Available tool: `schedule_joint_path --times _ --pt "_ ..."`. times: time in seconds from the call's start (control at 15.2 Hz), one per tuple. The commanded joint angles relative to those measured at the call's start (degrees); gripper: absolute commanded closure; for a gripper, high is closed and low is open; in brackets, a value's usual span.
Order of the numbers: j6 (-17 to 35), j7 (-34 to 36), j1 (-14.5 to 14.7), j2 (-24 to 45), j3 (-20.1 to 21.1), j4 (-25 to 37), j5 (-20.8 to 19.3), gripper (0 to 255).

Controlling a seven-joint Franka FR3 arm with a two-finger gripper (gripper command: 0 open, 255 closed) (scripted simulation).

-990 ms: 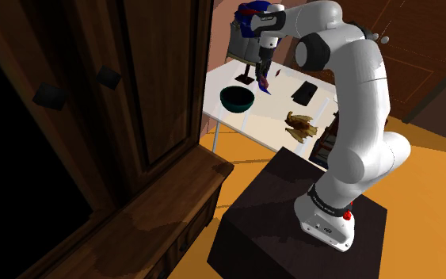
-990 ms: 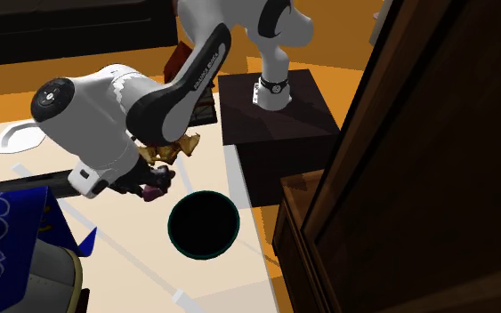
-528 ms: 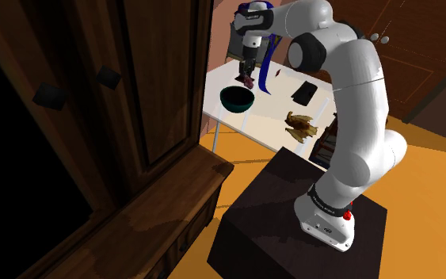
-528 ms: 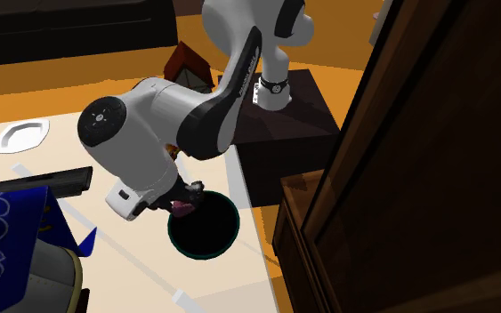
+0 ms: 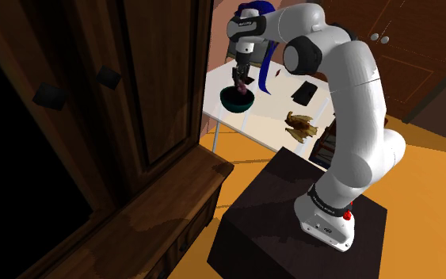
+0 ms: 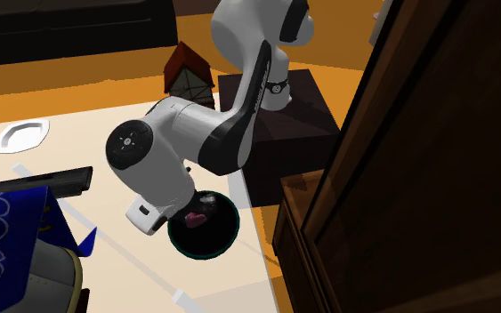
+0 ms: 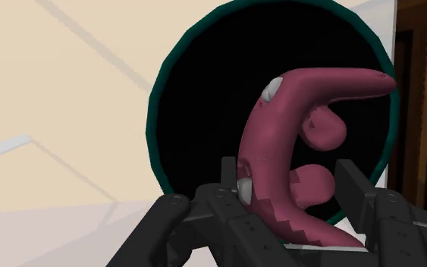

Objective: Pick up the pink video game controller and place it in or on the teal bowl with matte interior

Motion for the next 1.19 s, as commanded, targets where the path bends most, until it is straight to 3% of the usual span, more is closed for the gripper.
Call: schedule_joint_path --times 0.0,0.4,0.92,0.99,1.12 --pt "1.16 -0.13 0.0 0.49 0.08 -0.66 0.14 255" --pt "4.3 -0.4 0.01 2.11 0.37 -2.23 0.54 255" --pt "4.29 -0.4 0.01 2.12 0.37 -2.2 0.55 255" --pt "4.29 -0.4 0.01 2.13 0.37 -2.2 0.55 0" --pt "4.29 -0.4 0.0 2.13 0.37 -2.2 0.55 0"
